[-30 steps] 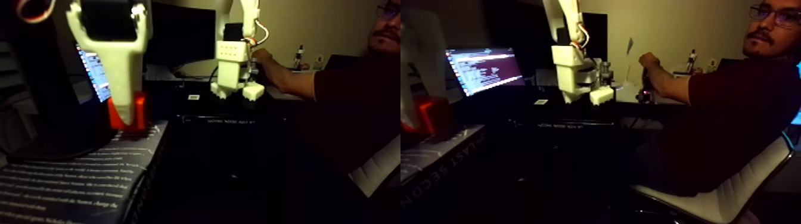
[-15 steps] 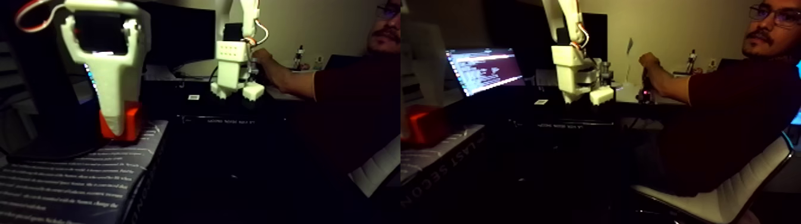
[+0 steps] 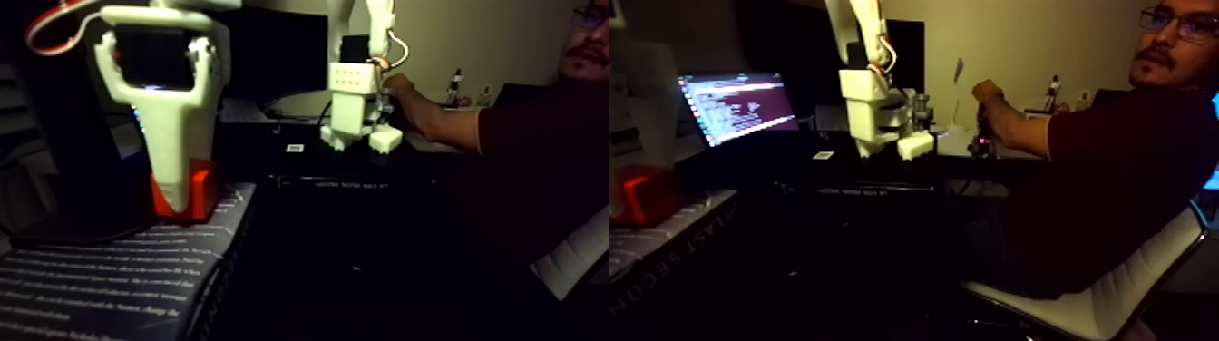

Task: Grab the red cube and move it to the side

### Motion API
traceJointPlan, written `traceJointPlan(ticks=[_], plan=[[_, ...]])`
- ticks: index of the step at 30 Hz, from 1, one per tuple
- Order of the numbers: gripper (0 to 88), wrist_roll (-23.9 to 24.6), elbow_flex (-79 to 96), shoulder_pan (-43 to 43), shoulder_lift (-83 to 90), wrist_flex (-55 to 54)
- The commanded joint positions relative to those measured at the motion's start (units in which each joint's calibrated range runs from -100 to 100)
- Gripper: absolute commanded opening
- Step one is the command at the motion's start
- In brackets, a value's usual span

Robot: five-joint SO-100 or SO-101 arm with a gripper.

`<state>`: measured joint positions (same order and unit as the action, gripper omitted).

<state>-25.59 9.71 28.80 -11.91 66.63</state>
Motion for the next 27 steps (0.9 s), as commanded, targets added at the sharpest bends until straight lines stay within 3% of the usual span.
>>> traceJointPlan(ticks=[1, 11, 21, 27], plan=[[23.8, -1.5, 0.0, -0.2, 1.2, 0.9], [28.7, -3.5, -0.4, -0.5, 1.6, 2.4], [28.1, -12.1, -1.0, -3.3, 15.4, 19.6], [28.0, -11.7, 0.0, -10.1, 25.6, 27.7]])
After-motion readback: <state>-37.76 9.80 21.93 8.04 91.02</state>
